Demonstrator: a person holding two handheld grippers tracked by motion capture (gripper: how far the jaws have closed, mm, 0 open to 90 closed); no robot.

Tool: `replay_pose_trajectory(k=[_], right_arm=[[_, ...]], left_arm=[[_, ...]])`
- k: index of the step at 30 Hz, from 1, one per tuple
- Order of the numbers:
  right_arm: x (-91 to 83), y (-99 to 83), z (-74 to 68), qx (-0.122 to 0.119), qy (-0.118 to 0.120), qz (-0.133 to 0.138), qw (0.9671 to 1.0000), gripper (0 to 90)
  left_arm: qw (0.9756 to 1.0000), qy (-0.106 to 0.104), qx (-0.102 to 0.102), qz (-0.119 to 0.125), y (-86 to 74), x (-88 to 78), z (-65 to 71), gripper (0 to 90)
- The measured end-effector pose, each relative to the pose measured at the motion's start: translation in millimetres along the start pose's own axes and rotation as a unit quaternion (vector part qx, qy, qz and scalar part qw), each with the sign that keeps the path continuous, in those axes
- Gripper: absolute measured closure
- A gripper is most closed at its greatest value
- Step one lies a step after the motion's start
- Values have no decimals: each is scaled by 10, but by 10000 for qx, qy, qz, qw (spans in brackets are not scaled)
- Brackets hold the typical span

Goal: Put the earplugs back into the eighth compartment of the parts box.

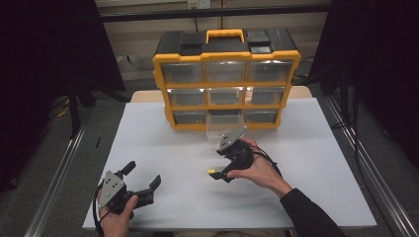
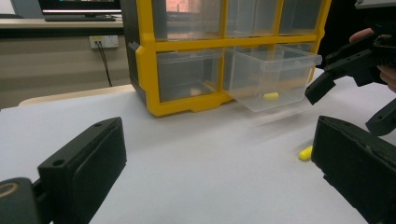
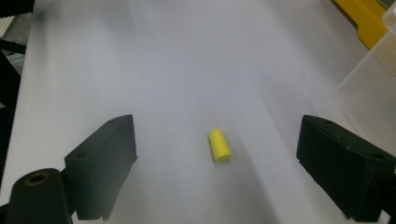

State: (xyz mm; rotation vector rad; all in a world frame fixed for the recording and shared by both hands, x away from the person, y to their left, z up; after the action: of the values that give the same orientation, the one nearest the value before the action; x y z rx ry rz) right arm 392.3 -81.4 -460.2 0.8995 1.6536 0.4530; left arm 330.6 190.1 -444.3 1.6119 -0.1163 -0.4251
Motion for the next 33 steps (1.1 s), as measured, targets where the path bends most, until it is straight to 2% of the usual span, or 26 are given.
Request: replay_pose_trajectory(k=[6,8,12,20,25,29,33], right_arm=[[105,30,48,49,167,-223,9996,141],[134,33,74,90,118,-323,9994,152],[178,28,137,201,172,-558,9981,188],[219,29,193,211,241,-878,9956,320],[281,19,192,266,318,-1294,9907,417],[326,33,215,206,300,-1362,9900,487],[334,-3,233,267,336,-1475,9881,565]], left_arm=[[10000,-7,-38,15,3,0,4,34],[10000,-6,-37,8,2,0,2,34],[10000,-10,-1,-3,0,-2,-1,34],[10000,-12,-62,22,7,1,4,34],[10000,-18,-63,20,6,0,4,34],[10000,6,-41,22,6,-1,-5,34],[10000,-13,-51,4,2,2,-4,34]])
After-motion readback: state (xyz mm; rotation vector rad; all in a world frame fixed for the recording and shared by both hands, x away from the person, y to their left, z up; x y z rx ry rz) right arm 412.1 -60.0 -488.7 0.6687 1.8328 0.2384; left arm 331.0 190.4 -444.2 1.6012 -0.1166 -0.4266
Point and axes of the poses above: each handheld gripper's, and its own axes: x roughly forward along the jaws, y roughly out of its top, z roughly to its right, the point moved 6 cm from there along x, roughly forward along the jaws, and after that the axes turned 15 degrees about y, right-handed, at the moved point
